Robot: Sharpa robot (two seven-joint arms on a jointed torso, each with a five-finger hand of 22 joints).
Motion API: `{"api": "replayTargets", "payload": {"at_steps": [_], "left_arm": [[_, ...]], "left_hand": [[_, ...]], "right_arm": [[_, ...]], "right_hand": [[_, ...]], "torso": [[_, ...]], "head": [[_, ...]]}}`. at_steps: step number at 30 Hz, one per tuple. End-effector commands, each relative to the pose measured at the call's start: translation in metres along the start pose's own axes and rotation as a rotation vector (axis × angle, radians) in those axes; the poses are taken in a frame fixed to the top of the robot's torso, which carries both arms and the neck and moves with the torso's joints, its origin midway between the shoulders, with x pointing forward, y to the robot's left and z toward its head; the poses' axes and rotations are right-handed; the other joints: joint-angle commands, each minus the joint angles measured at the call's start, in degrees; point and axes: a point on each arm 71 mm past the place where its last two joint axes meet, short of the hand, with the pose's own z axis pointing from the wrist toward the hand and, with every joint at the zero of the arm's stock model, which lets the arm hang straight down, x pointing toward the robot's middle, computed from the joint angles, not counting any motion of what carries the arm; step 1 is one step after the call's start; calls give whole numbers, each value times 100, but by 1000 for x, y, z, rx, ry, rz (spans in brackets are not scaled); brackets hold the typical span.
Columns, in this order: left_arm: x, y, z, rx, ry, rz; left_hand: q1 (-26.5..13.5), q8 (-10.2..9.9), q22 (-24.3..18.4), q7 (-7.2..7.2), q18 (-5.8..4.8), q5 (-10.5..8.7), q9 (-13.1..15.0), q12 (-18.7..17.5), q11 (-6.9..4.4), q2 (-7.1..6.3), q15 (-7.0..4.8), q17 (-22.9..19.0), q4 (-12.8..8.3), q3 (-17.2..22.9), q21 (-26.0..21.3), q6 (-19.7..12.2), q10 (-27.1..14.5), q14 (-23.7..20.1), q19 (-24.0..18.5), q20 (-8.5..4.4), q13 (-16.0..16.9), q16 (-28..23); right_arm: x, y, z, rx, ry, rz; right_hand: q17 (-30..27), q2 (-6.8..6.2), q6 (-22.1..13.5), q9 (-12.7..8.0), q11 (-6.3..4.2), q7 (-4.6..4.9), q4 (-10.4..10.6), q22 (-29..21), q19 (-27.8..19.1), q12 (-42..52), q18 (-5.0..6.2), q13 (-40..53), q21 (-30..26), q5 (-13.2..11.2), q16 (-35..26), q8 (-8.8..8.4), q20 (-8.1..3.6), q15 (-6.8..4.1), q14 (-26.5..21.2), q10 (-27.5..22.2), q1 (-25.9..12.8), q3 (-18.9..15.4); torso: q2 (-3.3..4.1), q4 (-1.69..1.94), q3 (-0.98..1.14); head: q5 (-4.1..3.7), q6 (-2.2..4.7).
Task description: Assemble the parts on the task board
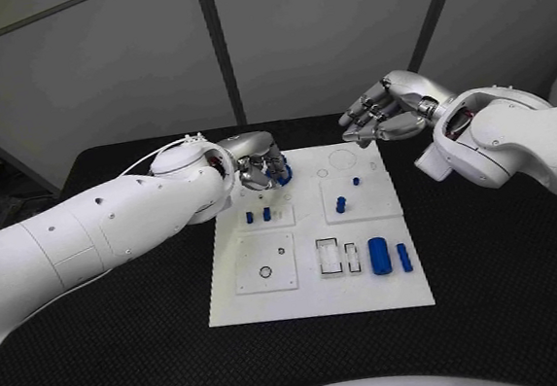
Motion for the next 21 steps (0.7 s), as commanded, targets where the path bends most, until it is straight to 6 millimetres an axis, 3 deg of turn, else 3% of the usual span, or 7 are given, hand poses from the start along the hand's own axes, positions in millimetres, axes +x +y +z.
{"api": "replayTargets", "payload": {"at_steps": [1,11,21], "left_arm": [[-5,0,-4,3,-20,-23],[-9,20,-17,-67,26,-28],[-8,35,-23,-118,61,-26]], "left_hand": [[-50,17,9,-5,-19,33,-4,7,17,3,-7,-12,7,42,40,43,40,36,51,-3,-4,3],[-183,15,11,-21,-17,-130,-31,-10,3,-7,-12,-53,24,36,29,75,60,41,42,-3,-2,-12],[-221,16,9,-27,-17,-177,-38,-13,-1,-7,-14,-65,36,30,21,85,68,40,39,-2,-1,-16]], "right_arm": [[0,1,1,-11,5,-3],[-1,1,0,-9,4,-3],[-1,1,0,-8,4,-3]], "right_hand": [[-8,50,-8,7,6,0,-8,-10,29,-10,54,-7,-25,36,-24,-20,13,4,-44,-33,-9,-18],[-8,50,-8,7,6,0,-8,-10,29,-10,54,-7,-25,36,-24,-20,13,4,-44,-33,-9,-18],[-8,50,-8,7,6,0,-8,-10,29,-10,54,-7,-25,36,-24,-20,13,4,-44,-33,-9,-18]], "torso": [[3,-1,3],[7,-7,8],[16,-16,4]], "head": [[25,18],[46,12],[70,12]]}}
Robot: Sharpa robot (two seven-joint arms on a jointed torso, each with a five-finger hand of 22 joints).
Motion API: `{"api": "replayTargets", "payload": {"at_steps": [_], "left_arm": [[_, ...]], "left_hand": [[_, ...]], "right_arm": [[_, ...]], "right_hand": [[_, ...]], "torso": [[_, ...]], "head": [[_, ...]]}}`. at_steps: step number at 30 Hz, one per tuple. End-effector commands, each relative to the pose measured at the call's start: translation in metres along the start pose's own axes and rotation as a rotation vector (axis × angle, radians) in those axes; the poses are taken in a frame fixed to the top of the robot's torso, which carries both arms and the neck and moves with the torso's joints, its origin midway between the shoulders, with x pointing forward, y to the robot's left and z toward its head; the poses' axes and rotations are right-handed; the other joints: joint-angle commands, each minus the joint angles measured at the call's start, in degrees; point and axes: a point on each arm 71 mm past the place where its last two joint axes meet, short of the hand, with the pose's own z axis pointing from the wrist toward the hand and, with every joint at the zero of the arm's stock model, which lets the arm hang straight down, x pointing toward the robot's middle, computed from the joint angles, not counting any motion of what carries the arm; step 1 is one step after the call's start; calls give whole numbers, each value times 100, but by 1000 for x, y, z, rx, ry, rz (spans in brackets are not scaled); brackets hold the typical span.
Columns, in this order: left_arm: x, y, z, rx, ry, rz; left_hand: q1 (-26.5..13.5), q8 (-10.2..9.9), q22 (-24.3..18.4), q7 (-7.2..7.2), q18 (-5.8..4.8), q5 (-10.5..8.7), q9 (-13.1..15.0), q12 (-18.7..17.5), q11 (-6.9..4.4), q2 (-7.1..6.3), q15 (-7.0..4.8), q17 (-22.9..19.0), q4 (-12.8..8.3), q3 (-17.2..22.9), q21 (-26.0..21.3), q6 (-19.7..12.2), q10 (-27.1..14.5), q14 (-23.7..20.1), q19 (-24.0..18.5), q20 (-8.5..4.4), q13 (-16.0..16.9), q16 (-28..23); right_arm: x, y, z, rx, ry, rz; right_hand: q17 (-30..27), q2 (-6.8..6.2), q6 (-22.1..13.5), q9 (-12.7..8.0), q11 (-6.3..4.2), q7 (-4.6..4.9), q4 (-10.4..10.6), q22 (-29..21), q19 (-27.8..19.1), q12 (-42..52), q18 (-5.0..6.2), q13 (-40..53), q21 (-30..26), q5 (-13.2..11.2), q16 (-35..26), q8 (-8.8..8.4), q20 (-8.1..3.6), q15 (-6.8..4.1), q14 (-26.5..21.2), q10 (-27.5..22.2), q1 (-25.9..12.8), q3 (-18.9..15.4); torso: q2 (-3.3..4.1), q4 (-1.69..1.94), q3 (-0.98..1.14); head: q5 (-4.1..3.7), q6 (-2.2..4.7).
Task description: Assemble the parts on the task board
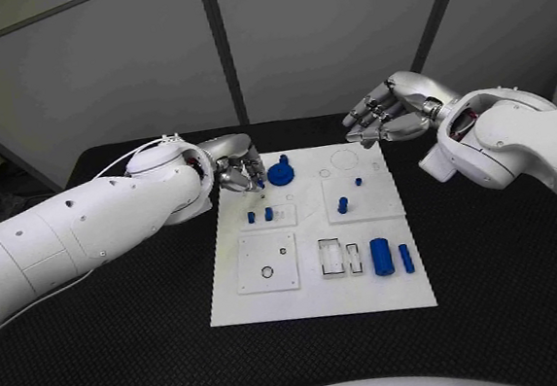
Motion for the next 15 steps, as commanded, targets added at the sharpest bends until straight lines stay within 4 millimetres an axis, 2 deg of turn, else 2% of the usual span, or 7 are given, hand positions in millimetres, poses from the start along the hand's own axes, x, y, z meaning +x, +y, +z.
{"api": "replayTargets", "payload": {"at_steps": [1,13,15], "left_arm": [[2,2,1,-24,34,-4],[5,6,3,-36,39,-4],[6,6,3,-37,43,-4]], "left_hand": [[-49,19,-4,15,-18,-33,-2,-13,-2,2,-14,-5,20,14,0,44,26,41,39,-3,-4,-16],[-52,19,0,14,-19,-39,-4,-14,-2,1,-14,8,20,14,3,44,26,43,42,-3,-4,-9],[-52,19,0,14,-19,-39,-4,-14,-2,1,-14,8,20,14,3,44,26,43,42,-3,-4,-9]], "right_arm": [[0,2,0,-11,5,-2],[0,2,0,-11,5,-2],[0,3,0,-12,5,-2]], "right_hand": [[-9,50,-8,7,6,0,-8,-6,29,-10,54,-8,-25,36,-23,-20,13,4,-44,-33,-9,-18],[-9,50,-8,7,6,0,-8,-6,29,-10,54,-8,-25,36,-23,-20,13,4,-44,-33,-9,-18],[-9,50,-8,7,6,0,-8,-6,29,-10,54,-8,-25,36,-23,-20,13,4,-44,-33,-9,-18]], "torso": [[6,-8,-4],[3,-2,3],[2,-3,-2]], "head": [[16,1],[23,-9],[21,-17]]}}
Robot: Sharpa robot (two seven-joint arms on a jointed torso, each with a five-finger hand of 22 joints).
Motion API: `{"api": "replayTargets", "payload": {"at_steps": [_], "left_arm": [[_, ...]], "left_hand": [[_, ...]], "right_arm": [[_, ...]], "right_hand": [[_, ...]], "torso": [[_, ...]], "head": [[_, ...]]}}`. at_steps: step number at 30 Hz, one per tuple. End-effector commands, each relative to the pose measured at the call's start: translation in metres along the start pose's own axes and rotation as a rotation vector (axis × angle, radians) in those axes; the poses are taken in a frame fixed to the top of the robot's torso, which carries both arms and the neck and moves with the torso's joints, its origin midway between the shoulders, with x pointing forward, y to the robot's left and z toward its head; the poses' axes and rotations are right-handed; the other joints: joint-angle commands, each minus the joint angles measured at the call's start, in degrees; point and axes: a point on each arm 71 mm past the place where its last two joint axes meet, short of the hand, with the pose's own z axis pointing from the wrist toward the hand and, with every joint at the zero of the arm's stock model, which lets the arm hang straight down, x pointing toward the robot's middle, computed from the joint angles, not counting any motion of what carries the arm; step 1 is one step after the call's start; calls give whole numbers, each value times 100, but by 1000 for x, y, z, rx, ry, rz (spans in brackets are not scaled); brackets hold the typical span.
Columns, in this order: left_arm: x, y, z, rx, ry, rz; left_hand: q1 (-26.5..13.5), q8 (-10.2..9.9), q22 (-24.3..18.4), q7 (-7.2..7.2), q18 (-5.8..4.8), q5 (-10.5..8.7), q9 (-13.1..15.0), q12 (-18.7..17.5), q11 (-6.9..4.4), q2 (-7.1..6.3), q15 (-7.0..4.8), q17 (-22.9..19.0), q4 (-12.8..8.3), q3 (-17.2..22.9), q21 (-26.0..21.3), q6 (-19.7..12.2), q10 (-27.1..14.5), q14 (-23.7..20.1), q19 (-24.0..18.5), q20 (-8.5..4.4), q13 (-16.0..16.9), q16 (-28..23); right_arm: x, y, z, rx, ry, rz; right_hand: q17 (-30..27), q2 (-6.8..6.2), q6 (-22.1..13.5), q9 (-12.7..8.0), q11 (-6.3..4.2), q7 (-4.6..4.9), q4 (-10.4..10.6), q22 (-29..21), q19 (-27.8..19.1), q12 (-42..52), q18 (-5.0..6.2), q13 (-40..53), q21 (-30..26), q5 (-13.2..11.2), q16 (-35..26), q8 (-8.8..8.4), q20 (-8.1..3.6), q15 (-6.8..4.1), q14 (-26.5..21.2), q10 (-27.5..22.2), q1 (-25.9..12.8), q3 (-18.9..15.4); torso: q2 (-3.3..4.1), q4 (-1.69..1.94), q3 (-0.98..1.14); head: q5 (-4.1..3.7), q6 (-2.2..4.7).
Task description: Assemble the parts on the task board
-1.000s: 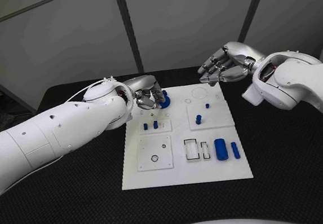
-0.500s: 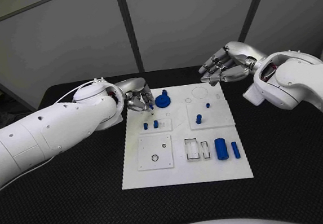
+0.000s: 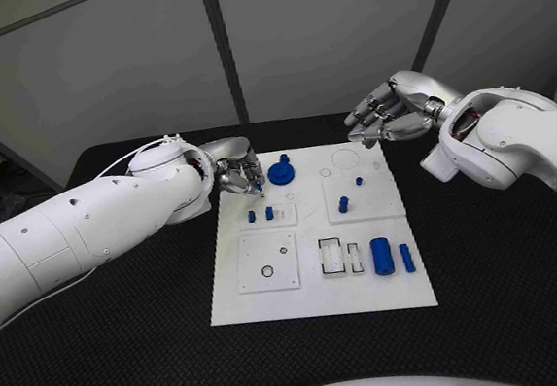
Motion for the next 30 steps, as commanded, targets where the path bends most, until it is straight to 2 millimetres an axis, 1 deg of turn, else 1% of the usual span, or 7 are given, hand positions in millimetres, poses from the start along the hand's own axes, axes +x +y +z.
{"api": "replayTargets", "payload": {"at_steps": [1,6,12,17,30], "left_arm": [[2,0,1,-4,16,-3],[6,-2,2,-2,24,-2],[10,-3,4,0,31,-4],[11,-3,5,0,34,-4],[13,-5,6,5,43,-4]], "left_hand": [[-53,19,1,14,-19,-39,1,-14,-3,2,-14,8,21,14,3,45,26,43,42,-3,-4,-9],[-54,17,1,13,-19,-45,-1,-16,-4,2,-15,5,20,16,2,44,26,44,42,-3,-4,-10],[-54,17,1,13,-19,-45,-1,-16,-4,2,-15,5,20,16,2,44,26,44,42,-3,-4,-10],[-54,16,0,12,-18,-49,-3,-18,-4,3,-16,-1,18,17,0,43,24,43,42,-3,-4,-13],[-52,13,0,11,-18,-55,-6,-21,-5,1,-17,1,13,20,-1,39,21,43,42,-4,-5,-11]], "right_arm": [[0,2,0,-12,5,-1],[0,3,0,-12,5,-1],[1,3,0,-13,6,-1],[1,3,1,-13,7,-1],[1,3,1,-14,8,-1]], "right_hand": [[-9,50,-8,8,6,0,-8,-6,29,-10,53,-9,-25,37,-23,-20,13,4,-44,-33,-9,-18],[-9,50,-8,8,6,0,-8,-6,29,-10,53,-9,-25,37,-23,-20,13,4,-44,-33,-9,-18],[-9,50,-8,8,6,0,-8,-6,29,-10,53,-9,-25,37,-23,-20,13,4,-44,-33,-9,-18],[-9,50,-8,8,6,0,-8,-6,29,-10,53,-9,-25,37,-23,-20,13,4,-44,-33,-9,-18],[-9,50,-8,8,6,0,-8,-6,29,-10,53,-9,-25,37,-23,-20,13,4,-44,-33,-9,-18]], "torso": [[-1,3,-2],[0,3,-3],[0,4,-4],[0,8,-4],[-3,1,-3]], "head": [[-1,-13],[0,-8],[-7,-21],[-6,-25],[-9,-46]]}}
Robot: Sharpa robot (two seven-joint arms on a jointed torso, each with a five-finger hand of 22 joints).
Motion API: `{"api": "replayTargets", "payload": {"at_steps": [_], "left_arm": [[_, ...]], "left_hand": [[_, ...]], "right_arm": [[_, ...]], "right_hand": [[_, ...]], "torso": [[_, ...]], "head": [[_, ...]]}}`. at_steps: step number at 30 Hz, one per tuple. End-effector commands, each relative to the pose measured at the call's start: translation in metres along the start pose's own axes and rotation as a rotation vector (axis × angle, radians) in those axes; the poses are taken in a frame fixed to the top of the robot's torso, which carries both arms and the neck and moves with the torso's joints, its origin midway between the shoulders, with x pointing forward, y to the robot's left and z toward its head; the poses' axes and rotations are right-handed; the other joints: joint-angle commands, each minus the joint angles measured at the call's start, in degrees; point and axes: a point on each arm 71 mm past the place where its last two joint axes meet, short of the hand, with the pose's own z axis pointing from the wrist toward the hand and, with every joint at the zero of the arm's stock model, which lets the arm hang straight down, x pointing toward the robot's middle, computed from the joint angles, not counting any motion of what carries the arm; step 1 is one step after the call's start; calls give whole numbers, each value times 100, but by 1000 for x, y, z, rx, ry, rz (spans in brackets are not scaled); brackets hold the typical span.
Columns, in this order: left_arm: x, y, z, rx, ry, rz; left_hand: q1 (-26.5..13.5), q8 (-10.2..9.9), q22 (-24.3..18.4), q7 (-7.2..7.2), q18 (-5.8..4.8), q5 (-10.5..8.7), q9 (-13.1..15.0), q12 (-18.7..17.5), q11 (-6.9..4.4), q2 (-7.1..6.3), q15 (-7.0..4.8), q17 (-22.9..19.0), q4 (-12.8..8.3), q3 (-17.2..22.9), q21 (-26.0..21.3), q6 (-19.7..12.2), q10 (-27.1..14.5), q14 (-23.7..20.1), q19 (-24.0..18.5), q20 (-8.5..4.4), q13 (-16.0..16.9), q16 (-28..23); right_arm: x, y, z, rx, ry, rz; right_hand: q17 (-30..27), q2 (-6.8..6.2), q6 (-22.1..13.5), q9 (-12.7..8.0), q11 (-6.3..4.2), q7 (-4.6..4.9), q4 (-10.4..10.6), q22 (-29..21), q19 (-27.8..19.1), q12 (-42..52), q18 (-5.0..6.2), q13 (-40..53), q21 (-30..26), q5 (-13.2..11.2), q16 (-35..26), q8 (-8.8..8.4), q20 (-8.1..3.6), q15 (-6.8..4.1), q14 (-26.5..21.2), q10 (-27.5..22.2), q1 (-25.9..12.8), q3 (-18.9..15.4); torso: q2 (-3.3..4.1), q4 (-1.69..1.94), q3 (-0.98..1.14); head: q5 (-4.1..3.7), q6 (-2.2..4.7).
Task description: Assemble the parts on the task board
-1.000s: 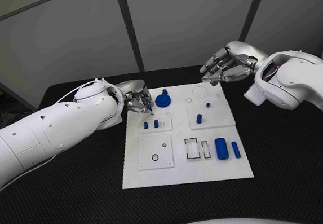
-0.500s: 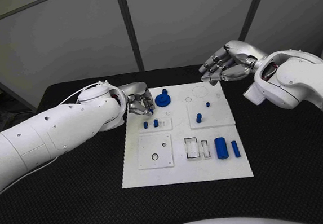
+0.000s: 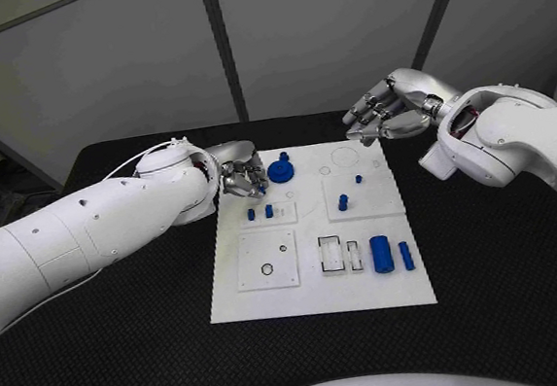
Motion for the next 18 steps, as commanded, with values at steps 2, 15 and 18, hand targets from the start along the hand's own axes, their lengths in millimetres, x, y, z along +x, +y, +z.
{"api": "replayTargets", "payload": {"at_steps": [2,15,18], "left_arm": [[3,-2,0,2,22,-1],[4,0,0,-9,37,2],[4,0,0,-10,36,2]], "left_hand": [[-52,13,1,10,-19,-20,-5,-21,-6,2,-14,-5,13,21,-1,40,22,39,42,-4,-4,-13],[-47,21,2,4,-19,-30,-6,-19,-11,17,-17,-14,7,31,-3,59,32,37,42,-6,-2,-17],[-51,15,-3,6,-17,-37,-12,-29,-8,6,-17,-25,0,31,-11,54,19,35,37,-7,-4,-22]], "right_arm": [[0,2,0,-11,5,-2],[0,2,0,-10,5,-2],[0,2,1,-10,5,-2]], "right_hand": [[-9,50,-8,8,6,0,-8,-7,29,-10,53,-9,-25,37,-23,-20,13,4,-44,-33,-9,-18],[-9,50,-8,8,6,0,-8,-7,29,-10,53,-9,-25,37,-23,-20,13,4,-44,-33,-9,-18],[-9,50,-8,8,6,0,-8,-7,29,-10,53,-9,-25,37,-23,-20,13,4,-44,-33,-9,-18]], "torso": [[1,-1,0],[-1,-2,-2],[0,-3,1]], "head": [[-3,-10],[-1,-19],[-1,-20]]}}
